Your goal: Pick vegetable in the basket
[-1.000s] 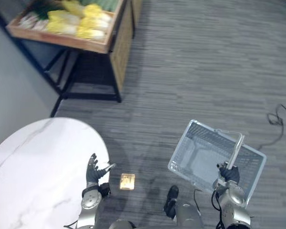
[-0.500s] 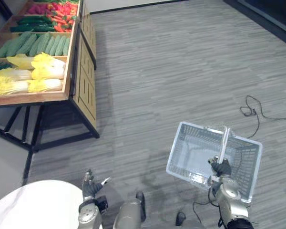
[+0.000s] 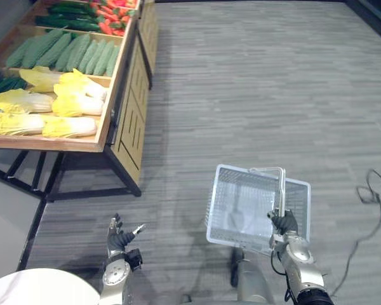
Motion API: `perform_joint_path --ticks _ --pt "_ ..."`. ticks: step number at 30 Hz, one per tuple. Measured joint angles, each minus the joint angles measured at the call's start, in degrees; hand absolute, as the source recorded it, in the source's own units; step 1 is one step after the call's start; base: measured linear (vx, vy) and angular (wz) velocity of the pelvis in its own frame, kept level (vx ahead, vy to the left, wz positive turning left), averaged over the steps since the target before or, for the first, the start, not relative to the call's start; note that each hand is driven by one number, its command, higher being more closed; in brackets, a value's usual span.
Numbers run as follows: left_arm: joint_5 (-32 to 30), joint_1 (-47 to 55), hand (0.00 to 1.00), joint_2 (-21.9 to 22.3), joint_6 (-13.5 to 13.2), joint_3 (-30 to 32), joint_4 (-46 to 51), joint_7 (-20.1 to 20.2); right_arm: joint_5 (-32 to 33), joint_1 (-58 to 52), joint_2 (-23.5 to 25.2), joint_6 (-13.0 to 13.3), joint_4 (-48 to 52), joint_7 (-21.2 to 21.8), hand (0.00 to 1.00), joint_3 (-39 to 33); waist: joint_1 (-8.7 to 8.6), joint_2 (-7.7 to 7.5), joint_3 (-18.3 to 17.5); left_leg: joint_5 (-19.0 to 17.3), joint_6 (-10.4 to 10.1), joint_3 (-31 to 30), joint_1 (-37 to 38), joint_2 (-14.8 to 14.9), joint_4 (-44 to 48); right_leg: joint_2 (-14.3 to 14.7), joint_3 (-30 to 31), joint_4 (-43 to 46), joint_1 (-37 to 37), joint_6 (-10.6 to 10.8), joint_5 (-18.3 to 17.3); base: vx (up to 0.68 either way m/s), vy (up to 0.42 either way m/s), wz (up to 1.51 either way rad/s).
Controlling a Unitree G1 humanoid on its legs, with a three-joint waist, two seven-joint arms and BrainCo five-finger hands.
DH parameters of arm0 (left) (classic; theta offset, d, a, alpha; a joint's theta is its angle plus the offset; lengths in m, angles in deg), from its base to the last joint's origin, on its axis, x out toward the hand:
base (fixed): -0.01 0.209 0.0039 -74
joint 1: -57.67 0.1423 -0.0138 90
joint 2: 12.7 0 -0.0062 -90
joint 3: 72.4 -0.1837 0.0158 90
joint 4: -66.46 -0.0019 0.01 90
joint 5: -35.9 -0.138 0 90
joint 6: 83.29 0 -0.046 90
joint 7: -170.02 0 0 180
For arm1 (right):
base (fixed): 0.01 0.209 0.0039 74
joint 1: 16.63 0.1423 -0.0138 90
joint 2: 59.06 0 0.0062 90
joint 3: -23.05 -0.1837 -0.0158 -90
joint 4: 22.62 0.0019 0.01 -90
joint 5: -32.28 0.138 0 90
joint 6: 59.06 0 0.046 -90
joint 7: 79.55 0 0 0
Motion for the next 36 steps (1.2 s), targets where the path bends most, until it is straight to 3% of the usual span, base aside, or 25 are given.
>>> perform_joint_path --ticks 1,2,3,4,5,6,7,8,10,12,13,14,15,16,19,21,22,23,25,27,28,30,32,33,36 --pt "0.0 0.0 0.00 0.7 0.0 0.0 -1.3 0.0 0.0 -0.5 -0.8 0.0 0.0 0.0 1.00 -0.2 -0.27 1.24 0.1 -1.7 -0.4 -1.2 0.5 0.8 1.8 0.4 0.4 3.7 -0.1 0.5 1.5 0.42 -0.209 0.49" --pt "0.0 0.3 0.00 1.7 0.5 -0.1 -2.2 0.0 0.0 -0.8 -1.7 -0.3 0.1 -0.2 1.00 -0.5 0.22 3.37 -0.9 -1.9 -1.3 -1.9 -0.4 3.3 6.0 1.7 -1.3 8.5 -0.4 -0.8 -2.5 0.52 -0.274 0.44" --pt "0.0 1.0 0.00 2.2 0.5 -0.1 -2.1 0.0 0.0 -0.9 -1.7 -0.4 0.5 -0.2 1.00 -0.9 0.21 3.82 -1.2 -0.3 -2.7 -2.3 -2.6 3.9 11.6 1.6 -2.8 10.5 0.1 -1.5 -5.3 0.61 -0.335 0.53" --pt "0.0 0.9 0.00 3.3 0.5 0.2 -2.1 0.0 0.1 -1.6 -1.7 -0.6 1.8 -0.2 1.00 -1.3 -0.50 4.53 -1.0 3.7 -5.9 -1.9 -7.2 5.0 23.1 2.4 -5.2 10.9 2.8 -2.6 -7.8 0.52 -0.320 0.63" --pt "0.0 0.8 0.00 3.9 0.5 0.4 -2.0 0.0 0.1 -2.4 -1.7 -0.6 2.7 -0.2 1.00 -1.5 -0.55 4.98 -0.8 7.6 -6.9 -1.2 -10.0 6.2 30.0 2.8 -6.1 10.1 5.1 -3.0 -8.5 0.49 -0.269 0.59" --pt "0.1 1.4 0.00 4.8 0.5 0.6 -1.9 0.1 0.4 -3.5 -1.4 -0.7 3.3 -0.2 1.00 -1.3 0.58 4.42 -0.3 14.7 -7.8 0.7 -14.9 9.3 40.9 3.8 -7.5 7.8 9.9 -4.0 -9.4 0.48 -0.200 0.30" --pt "0.3 1.6 0.00 4.8 0.5 0.1 -1.9 0.2 0.7 -4.4 -0.8 -0.7 4.4 -0.5 1.00 -1.7 1.50 4.69 -0.3 12.5 -6.2 3.3 -18.6 11.2 47.3 4.3 -8.4 4.7 14.7 -4.5 -9.7 0.55 -0.217 0.22" --pt "0.6 1.6 0.00 4.8 0.5 0.1 -1.9 0.2 0.8 -5.0 -0.6 -0.6 5.6 -0.6 1.00 -2.2 1.95 3.57 0.2 10.2 -5.0 5.3 -21.8 11.6 48.6 4.0 -9.1 2.2 17.7 -4.6 -9.7 0.43 -0.164 0.16" --pt "1.2 1.3 0.00 4.8 0.5 0.5 -1.8 0.2 1.7 -5.3 -0.2 -0.1 7.5 -1.2 1.00 -3.7 2.40 3.34 0.3 7.0 -3.8 9.8 -27.0 11.7 43.3 3.4 -10.7 -2.0 22.2 -4.6 -9.9 0.38 -0.079 0.25" --pt "1.2 1.2 0.00 4.4 0.5 0.6 -1.7 0.2 1.8 -4.3 -0.3 1.0 7.6 -1.6 1.00 -5.7 2.51 3.39 0.3 7.4 -3.3 13.4 -28.5 9.5 26.8 2.2 -11.6 -3.9 24.5 -3.1 -10.9 0.38 0.060 0.25" --pt "1.2 1.9 0.00 4.6 0.4 0.5 -1.7 0.1 1.9 -4.6 -1.3 1.2 7.5 -2.0 1.00 -7.1 2.36 5.20 -0.2 12.6 -3.8 16.3 -27.3 8.6 8.2 2.7 -12.7 -3.9 26.5 -1.6 -13.0 0.29 0.102 0.29" --pt "1.2 2.3 0.00 4.7 0.4 0.6 -1.8 0.1 1.8 -4.8 -1.8 1.2 7.1 -2.5 1.00 -7.1 2.39 6.04 -0.4 19.7 -1.2 17.0 -26.1 8.9 4.1 3.7 -12.9 -3.9 27.5 -0.9 -14.0 0.47 0.152 0.31" --pt "1.2 2.3 0.00 3.8 0.6 0.8 -2.2 0.1 1.8 -4.1 -1.1 0.9 4.6 -2.7 1.00 -6.9 2.47 3.72 -0.6 19.9 1.4 19.0 -23.4 6.5 1.3 2.0 -12.2 -4.6 29.3 -0.6 -14.4 0.32 0.081 0.17" --pt "1.2 2.5 0.00 3.1 0.5 0.8 -2.1 0.1 1.8 -4.2 -1.0 0.8 4.4 -2.5 1.00 -6.4 2.71 2.69 -1.2 19.8 1.5 19.1 -23.1 5.3 0.0 1.2 -12.2 -5.0 29.2 -0.4 -14.5 0.47 0.107 0.25" --pt "1.2 2.2 0.00 4.1 0.7 2.9 -2.0 0.2 1.6 -2.6 -0.8 0.5 0.9 -2.5 1.00 -6.6 3.79 1.43 -1.1 15.4 5.5 18.7 -23.7 3.7 4.0 -1.1 -12.1 -0.9 28.9 1.0 -14.1 0.34 0.081 0.18" --pt "1.2 3.9 0.00 4.1 0.8 3.1 -1.8 0.2 1.5 -2.6 -0.1 0.1 -1.2 -2.5 1.00 -6.6 3.67 0.84 -1.1 11.9 5.1 17.9 -19.3 1.5 3.3 -5.1 -10.0 19.1 23.5 6.2 -14.2 0.38 0.121 0.39" --pt "1.2 4.4 0.00 3.2 0.8 2.9 -1.5 -0.1 1.3 -2.7 0.4 -0.5 -2.2 -2.4 1.00 -6.6 2.64 -0.31 -0.8 10.7 6.3 15.2 -15.2 -1.3 2.1 -7.9 -5.7 38.5 15.5 10.0 -7.4 0.50 0.087 1.09" --pt "1.2 4.2 0.00 2.2 1.0 2.7 -1.5 -0.1 0.8 -3.2 0.9 -0.8 -2.2 -2.4 1.00 -6.5 1.89 -0.49 -0.7 9.9 7.2 11.9 -12.9 -2.3 2.0 -7.2 -4.4 47.1 11.0 8.1 -10.1 0.46 0.044 1.22" --pt "1.1 4.1 0.00 1.9 1.0 2.6 -1.0 -0.4 0.3 -3.8 0.9 -0.9 -2.1 -2.4 1.00 -6.4 2.12 -0.42 -0.7 9.4 7.7 8.4 -10.2 -2.8 1.0 -5.2 -4.6 45.9 7.4 4.3 -13.9 0.40 -0.033 1.11" --pt "1.2 3.5 0.00 2.0 1.0 2.4 0.3 -0.4 0.1 -5.3 0.8 -0.9 -0.8 -2.4 1.00 -6.6 1.51 -0.33 -0.7 9.0 7.3 1.6 -8.5 -3.2 0.1 -3.3 -4.9 36.2 4.6 1.6 -16.4 0.35 -0.101 1.51" --pt "1.2 3.4 0.00 2.1 1.0 2.4 0.6 -0.4 0.2 -6.0 0.9 -0.9 0.3 -2.4 1.00 -6.6 0.85 -0.30 -0.7 8.5 7.2 -0.5 -8.2 -3.1 0.5 -2.0 -3.3 32.4 4.0 1.5 -16.5 0.34 -0.175 1.83" --pt "1.2 2.7 0.00 2.5 0.9 2.3 1.1 -0.5 0.5 -9.5 1.3 -0.9 5.5 -2.4 1.00 -6.7 0.09 -0.17 -0.9 4.1 5.3 -8.1 -8.4 -2.8 5.4 2.6 6.5 17.3 4.1 1.9 -15.6 0.35 -0.244 1.75" --pt "1.2 3.1 0.00 2.4 0.9 2.3 1.1 -0.9 0.6 -11.3 1.4 -0.9 8.2 -2.5 1.00 -6.9 0.23 -0.73 -1.5 -0.1 3.4 -11.3 -9.6 -3.3 10.1 3.1 9.6 10.6 4.9 1.4 -12.5 0.34 -0.346 1.29" --pt "1.2 3.4 0.00 1.9 0.9 2.3 1.2 -0.9 0.8 -12.8 1.7 -0.8 10.0 -2.5 1.00 -7.8 0.19 -1.29 -2.4 -3.4 2.1 -13.7 -10.2 -3.7 13.9 2.3 9.1 11.3 5.0 2.2 -8.2 0.43 -0.437 1.49" --pt "1.2 4.7 0.00 6.6 1.0 1.5 0.8 -0.8 2.1 -13.8 1.6 -0.7 12.1 -2.7 1.00 -11.2 0.15 2.56 -4.4 -2.5 -2.0 -8.8 -12.5 1.9 21.0 3.4 0.6 12.7 8.6 -0.8 -12.3 0.35 -0.291 1.14"
